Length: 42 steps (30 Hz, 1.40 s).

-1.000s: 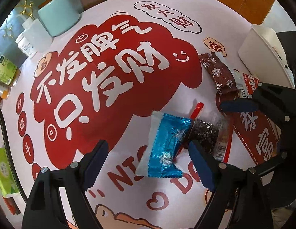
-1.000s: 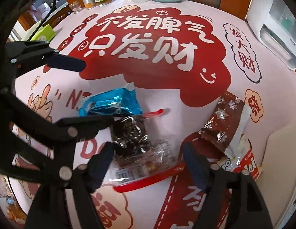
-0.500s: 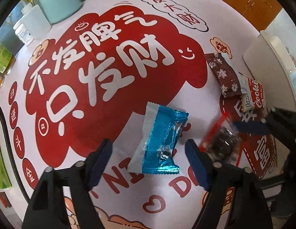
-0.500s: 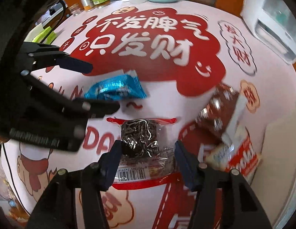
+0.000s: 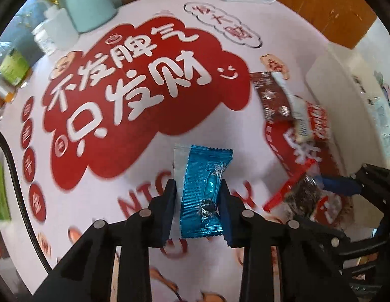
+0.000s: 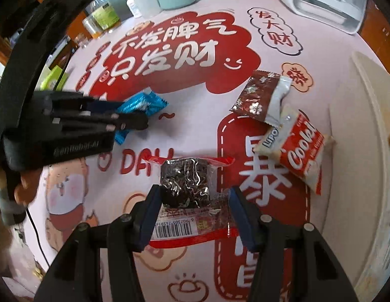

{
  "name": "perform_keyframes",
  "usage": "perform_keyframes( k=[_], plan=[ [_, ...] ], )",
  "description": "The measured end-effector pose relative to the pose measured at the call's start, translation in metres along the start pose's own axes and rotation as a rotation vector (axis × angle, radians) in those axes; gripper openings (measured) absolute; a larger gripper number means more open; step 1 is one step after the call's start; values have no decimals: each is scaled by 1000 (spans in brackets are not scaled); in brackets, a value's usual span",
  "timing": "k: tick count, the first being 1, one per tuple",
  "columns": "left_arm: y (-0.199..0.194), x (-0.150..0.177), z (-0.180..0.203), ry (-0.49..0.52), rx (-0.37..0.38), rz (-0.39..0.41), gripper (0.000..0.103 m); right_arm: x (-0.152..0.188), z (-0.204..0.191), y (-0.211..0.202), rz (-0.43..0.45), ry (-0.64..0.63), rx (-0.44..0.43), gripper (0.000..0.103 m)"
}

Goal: Organize snacks
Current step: 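Carry both packets over the white tray and open both tools to drop them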

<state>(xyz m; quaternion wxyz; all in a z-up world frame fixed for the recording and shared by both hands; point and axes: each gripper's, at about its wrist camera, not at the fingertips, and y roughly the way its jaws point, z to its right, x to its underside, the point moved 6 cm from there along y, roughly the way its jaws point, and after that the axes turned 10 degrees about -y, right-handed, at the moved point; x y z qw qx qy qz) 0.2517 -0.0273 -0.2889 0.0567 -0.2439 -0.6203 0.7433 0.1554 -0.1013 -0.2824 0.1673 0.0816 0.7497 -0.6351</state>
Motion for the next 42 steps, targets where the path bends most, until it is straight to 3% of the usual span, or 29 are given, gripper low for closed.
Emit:
perform_keyframes(
  k=[4,12,18,31,42],
  plan=[
    [-39,27,10,-36,-6,55,30,6,-5,-27,51,5,-25,55],
    [-112,63,39,-152,76,128,30,17,-3,-92,170,-21,-25,55],
    [-144,67,102,-140,63,206,30,33,21,-142,241,-24,-14,55],
    [-159,44,255,-85,93,257,30,81,133,-240,347,57,88,55],
    [-132,28,305,-94,24,258,30,96,200,-257,344,92,137,56]
  ],
)
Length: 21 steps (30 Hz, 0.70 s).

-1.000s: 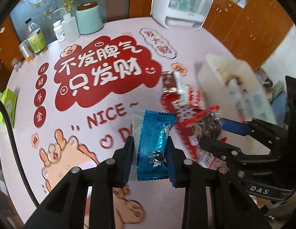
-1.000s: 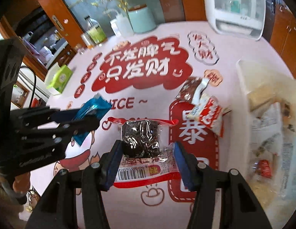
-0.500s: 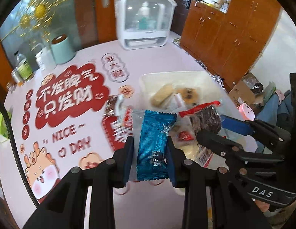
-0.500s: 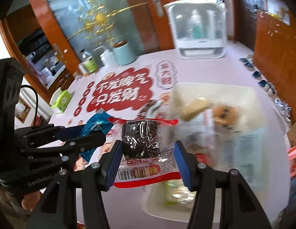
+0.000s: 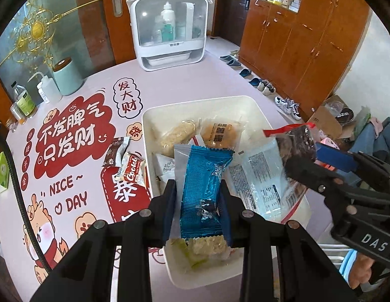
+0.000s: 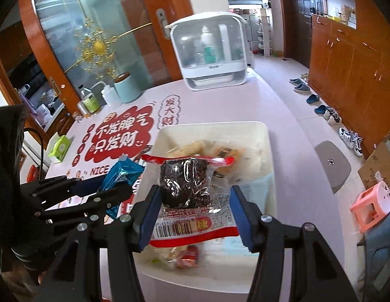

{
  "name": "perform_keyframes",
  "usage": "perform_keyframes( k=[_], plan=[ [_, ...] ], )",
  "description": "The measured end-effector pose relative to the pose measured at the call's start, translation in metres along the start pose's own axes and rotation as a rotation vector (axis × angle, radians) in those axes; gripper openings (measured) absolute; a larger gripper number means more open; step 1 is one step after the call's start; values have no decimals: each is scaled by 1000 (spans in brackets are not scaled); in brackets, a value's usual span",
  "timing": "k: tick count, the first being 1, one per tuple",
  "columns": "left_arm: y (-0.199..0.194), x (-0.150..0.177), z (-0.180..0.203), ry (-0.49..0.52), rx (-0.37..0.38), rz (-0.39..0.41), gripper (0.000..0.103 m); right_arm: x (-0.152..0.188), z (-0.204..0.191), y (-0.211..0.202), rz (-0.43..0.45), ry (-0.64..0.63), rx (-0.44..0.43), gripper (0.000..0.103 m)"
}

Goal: Organize snacks
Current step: 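Carry both packets over the white tray and open both tools to drop them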

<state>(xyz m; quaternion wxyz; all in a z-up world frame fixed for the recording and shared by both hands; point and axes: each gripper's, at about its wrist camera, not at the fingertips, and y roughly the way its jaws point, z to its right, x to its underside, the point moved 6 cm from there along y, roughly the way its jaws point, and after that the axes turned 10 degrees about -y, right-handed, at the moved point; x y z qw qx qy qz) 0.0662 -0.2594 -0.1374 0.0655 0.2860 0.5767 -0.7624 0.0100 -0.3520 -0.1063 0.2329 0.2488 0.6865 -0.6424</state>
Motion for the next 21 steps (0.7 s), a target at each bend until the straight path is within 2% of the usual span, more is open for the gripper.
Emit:
perform_keyframes(
  k=[13,15,16,17,19,21],
  plan=[
    [13,-4,7,2,-40,1,33,-3,17,16,-26,5,2,59],
    [13,-4,7,9,-37,4,49,-2,19,20,-41,18,-1,59],
    [12,-4,7,9,-40,9,71,-2,21,22,-48,28,-5,60],
    [10,-3,6,8,-42,16,84,-2,21,24,-53,34,-6,60],
    [4,-3,4,9,-41,51,85,-3,23,26,-55,46,-3,60],
    [4,-3,3,16,-48,48,85,-3,23,27,-55,49,-10,60]
  ],
)
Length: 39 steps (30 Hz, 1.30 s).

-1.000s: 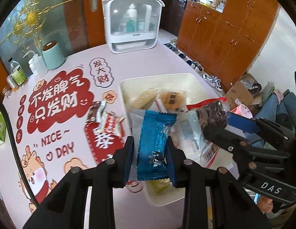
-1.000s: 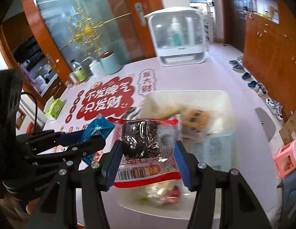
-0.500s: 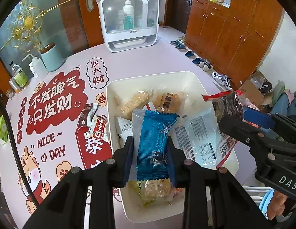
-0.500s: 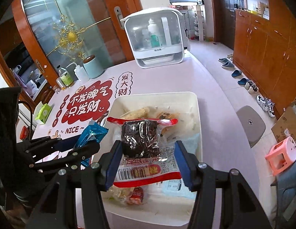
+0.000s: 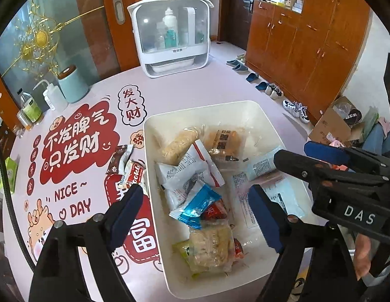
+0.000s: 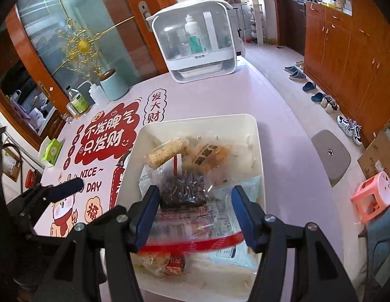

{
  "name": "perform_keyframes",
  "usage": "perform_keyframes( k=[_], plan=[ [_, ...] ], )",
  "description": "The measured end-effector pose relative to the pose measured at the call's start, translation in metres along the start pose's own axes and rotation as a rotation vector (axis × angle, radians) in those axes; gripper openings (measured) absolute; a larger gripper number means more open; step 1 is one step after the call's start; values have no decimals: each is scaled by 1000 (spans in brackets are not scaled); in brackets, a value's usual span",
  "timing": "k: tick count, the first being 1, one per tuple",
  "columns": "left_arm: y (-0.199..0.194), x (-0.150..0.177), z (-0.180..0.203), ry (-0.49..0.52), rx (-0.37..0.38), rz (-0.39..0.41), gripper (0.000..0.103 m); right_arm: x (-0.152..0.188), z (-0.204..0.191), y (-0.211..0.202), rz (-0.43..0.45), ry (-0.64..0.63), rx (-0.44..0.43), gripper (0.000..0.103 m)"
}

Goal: Organize snacks
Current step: 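Carry both packets over the white tray and open both tools to drop them, then move both open tools back to the brown and Cookies packets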

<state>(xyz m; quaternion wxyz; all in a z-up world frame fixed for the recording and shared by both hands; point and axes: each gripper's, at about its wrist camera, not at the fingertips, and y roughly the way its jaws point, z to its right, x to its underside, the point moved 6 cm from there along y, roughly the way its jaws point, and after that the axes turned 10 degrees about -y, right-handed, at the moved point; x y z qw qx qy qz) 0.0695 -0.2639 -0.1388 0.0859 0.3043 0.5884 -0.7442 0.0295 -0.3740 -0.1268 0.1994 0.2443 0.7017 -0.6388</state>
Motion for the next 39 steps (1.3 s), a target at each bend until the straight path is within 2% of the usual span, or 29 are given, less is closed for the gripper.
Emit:
perform_keyframes(
  k=[10,24,39],
  plan=[
    [-5,5,-16,-44,-25,-3,85,1,-5,-8,27,-3,23,60],
    [-40,21,-48,-81,-70,31,85,6,-37,-13,23,-20,-19,60],
    [-69,37,-150,-210,-175,44,85,3,-113,6,-10,-76,-104,60]
  ],
)
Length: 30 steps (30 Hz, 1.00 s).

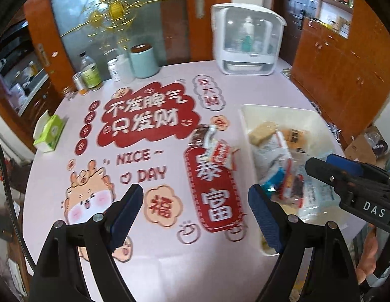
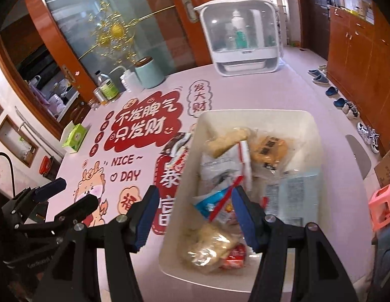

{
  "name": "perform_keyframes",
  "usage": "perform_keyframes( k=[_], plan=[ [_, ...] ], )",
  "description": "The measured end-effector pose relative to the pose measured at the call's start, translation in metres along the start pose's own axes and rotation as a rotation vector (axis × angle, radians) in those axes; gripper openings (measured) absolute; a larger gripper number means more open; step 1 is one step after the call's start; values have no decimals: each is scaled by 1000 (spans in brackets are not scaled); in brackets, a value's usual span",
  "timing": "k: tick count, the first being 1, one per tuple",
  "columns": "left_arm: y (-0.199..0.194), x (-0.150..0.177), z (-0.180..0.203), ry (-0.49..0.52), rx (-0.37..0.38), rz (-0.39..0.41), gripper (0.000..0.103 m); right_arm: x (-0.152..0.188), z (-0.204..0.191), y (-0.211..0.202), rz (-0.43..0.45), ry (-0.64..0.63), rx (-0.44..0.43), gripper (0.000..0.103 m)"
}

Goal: Organize snacks
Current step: 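Move both open tools back to the brown and Cookies packets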

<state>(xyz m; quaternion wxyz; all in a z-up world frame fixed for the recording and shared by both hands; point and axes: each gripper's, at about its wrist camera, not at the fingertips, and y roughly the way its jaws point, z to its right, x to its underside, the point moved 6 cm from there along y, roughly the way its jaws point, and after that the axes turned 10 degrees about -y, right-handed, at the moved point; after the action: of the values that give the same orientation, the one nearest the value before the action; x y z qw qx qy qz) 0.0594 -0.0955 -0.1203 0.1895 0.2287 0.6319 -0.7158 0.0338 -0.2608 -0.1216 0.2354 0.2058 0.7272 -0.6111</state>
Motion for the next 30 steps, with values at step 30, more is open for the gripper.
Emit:
perform_keyframes(
  k=[30],
  plan=[
    [140,-93,-92,210,-3,-51,85,-5,-106,158,52,34,82,60]
  ],
)
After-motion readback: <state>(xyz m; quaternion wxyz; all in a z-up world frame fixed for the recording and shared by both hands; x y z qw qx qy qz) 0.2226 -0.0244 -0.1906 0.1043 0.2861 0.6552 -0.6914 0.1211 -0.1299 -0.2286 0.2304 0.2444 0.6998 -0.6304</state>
